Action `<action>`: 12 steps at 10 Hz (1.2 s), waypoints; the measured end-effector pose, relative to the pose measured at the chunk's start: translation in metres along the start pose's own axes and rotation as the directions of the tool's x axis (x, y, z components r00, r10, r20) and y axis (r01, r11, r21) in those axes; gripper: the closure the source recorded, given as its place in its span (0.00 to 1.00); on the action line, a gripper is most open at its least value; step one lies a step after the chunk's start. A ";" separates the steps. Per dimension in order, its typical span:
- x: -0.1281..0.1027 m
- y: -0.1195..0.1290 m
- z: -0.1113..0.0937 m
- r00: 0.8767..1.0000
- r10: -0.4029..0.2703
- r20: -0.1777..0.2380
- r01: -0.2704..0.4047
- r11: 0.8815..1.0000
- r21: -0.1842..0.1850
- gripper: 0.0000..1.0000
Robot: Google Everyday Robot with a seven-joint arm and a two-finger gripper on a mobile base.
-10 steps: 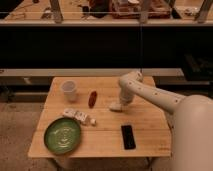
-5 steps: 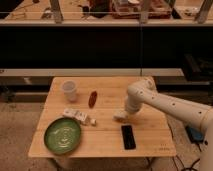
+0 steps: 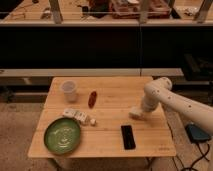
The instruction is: Wipe the white sponge on the table
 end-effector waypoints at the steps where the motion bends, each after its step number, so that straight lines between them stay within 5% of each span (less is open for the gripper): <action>1: 0.017 -0.011 0.001 0.999 0.044 -0.022 -0.044 0.999 -0.001 0.97; 4: 0.027 -0.054 0.010 0.991 0.106 -0.076 -0.107 0.994 -0.008 0.97; 8: 0.018 -0.117 0.019 0.983 0.158 -0.090 -0.160 0.987 -0.019 0.97; 12: -0.039 -0.138 0.043 0.991 0.112 -0.074 -0.117 0.991 -0.063 0.97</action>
